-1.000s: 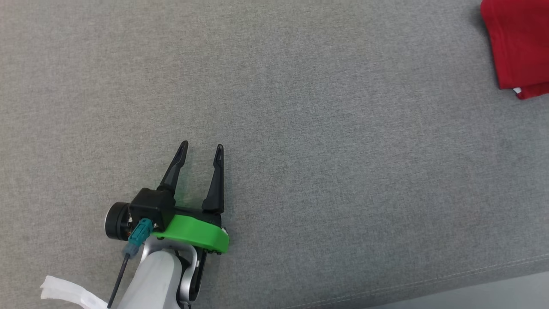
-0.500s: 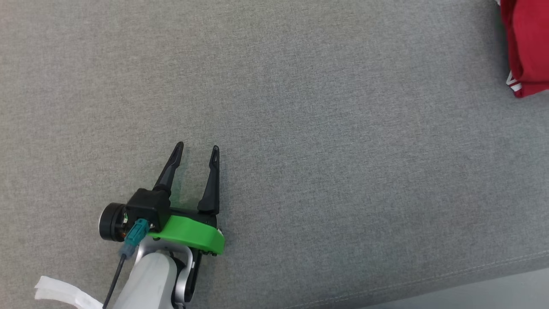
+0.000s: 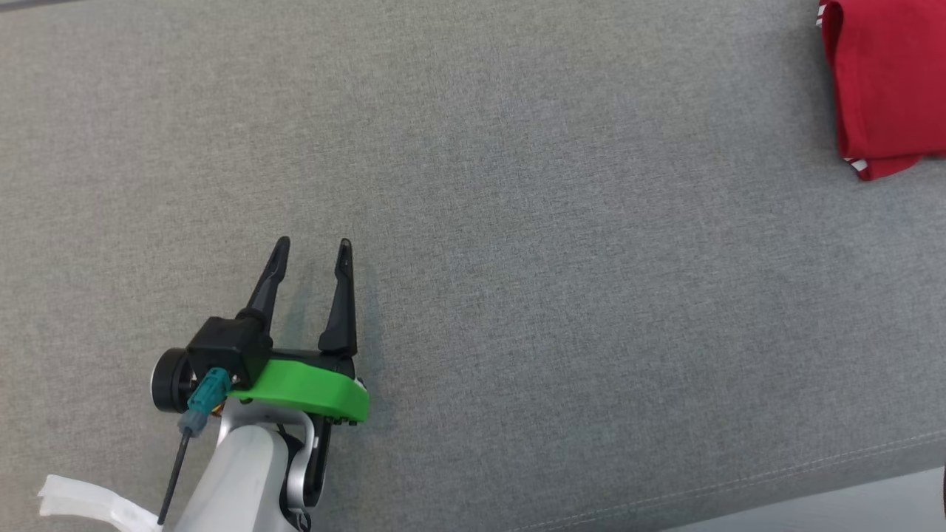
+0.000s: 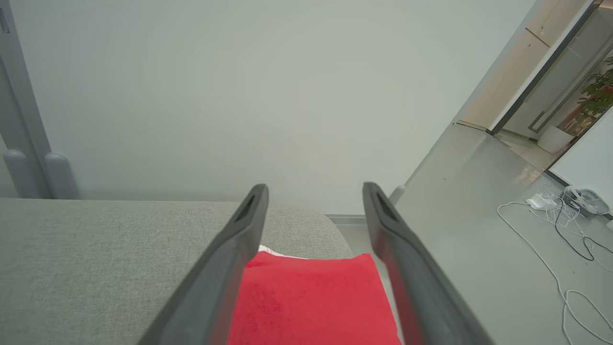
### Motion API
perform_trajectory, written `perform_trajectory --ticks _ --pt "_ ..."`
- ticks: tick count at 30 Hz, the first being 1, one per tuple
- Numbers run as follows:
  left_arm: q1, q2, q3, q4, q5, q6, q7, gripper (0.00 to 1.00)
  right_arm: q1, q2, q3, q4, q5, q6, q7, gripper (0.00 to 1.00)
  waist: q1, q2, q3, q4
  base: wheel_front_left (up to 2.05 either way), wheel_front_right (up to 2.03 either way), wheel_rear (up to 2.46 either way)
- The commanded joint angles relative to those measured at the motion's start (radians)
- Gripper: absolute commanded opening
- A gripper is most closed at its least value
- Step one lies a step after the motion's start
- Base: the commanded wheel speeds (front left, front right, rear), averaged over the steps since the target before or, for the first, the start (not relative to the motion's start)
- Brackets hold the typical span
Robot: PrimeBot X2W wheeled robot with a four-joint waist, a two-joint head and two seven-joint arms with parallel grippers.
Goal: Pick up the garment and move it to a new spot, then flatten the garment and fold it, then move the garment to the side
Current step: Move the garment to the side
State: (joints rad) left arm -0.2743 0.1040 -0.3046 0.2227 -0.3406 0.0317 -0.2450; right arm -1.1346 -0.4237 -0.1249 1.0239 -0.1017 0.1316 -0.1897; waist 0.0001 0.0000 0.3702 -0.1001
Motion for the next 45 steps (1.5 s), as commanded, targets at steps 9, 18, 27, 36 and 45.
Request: perform_trajectory --ticks 9,18,27,36,45 --pt "-0.015 -0.008 0.071 0.075 -0.025 0.025 -0.020 1.00 0.136 0.127 0.178 -0.041 0.130 -0.002 -0.066 1.00 -0.0001 0.0000 -0.152 0.019 0.00 0.00 0.00" --pt "0.068 -0.026 0.131 0.099 -0.009 0.038 -0.021 1.00 0.373 0.220 0.216 -0.222 0.222 -0.002 -0.075 1.00 -0.0001 0.0000 -0.258 0.033 0.00 0.00 0.00" --pt "0.164 -0.044 0.160 0.101 0.002 0.032 -0.020 1.00 0.669 0.294 0.189 -0.453 0.259 -0.002 -0.075 1.00 -0.0001 0.0000 -0.330 0.060 0.00 0.00 0.00" --pt "0.231 -0.052 0.158 0.071 0.002 0.043 -0.020 1.00 0.906 0.362 0.160 -0.628 0.245 -0.002 -0.070 1.00 -0.0001 0.0000 -0.372 0.087 0.00 0.00 0.00" --pt "0.260 -0.052 0.130 0.041 -0.005 0.048 -0.020 1.00 1.023 0.371 0.178 -0.726 0.312 -0.002 -0.051 1.00 -0.0001 0.0000 -0.382 0.102 0.00 0.00 0.00"
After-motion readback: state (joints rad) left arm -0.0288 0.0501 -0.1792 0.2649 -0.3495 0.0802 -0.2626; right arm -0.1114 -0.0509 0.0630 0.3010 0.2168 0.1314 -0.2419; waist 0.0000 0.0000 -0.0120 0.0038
